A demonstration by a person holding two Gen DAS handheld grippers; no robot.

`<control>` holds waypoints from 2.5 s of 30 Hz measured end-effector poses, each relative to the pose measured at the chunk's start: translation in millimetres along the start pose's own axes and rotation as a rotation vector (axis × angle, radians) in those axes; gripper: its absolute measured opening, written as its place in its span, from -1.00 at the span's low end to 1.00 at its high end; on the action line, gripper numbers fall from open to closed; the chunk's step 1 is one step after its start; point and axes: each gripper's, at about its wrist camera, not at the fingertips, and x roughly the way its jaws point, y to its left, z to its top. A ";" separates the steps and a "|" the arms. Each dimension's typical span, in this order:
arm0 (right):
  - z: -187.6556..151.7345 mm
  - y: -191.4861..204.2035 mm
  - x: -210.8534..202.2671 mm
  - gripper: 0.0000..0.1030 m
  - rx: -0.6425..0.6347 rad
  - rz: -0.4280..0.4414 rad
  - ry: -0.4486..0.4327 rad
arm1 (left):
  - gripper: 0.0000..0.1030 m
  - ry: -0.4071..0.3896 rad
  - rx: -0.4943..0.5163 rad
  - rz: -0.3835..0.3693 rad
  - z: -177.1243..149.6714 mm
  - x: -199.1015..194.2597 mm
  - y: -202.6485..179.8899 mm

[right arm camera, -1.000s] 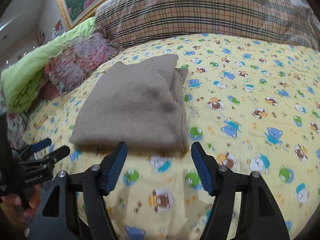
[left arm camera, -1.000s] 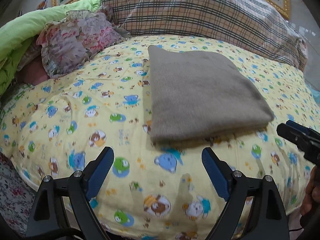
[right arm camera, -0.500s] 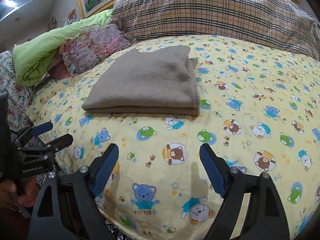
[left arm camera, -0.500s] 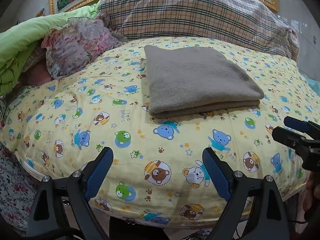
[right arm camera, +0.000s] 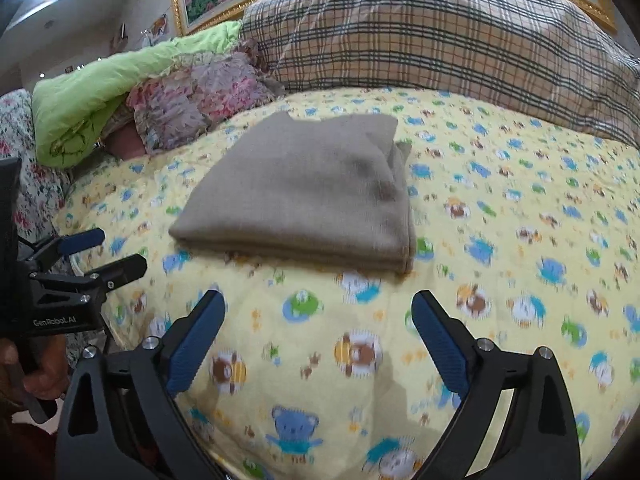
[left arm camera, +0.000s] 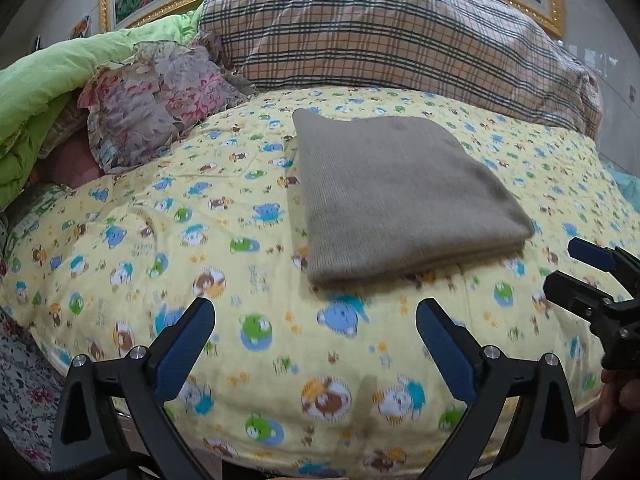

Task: Fold small clothes

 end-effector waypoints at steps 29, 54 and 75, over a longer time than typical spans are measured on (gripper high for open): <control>44.4 -11.9 46.2 0.94 0.034 0.061 0.051 | 0.98 0.056 0.003 0.033 28.2 36.0 -2.5; 43.7 -20.7 44.0 0.95 0.042 0.067 0.073 | 0.98 0.094 0.032 -0.005 31.1 41.3 -8.4; 49.0 -21.4 41.7 0.95 0.025 0.077 0.067 | 0.98 0.102 0.025 -0.016 32.5 40.7 -9.3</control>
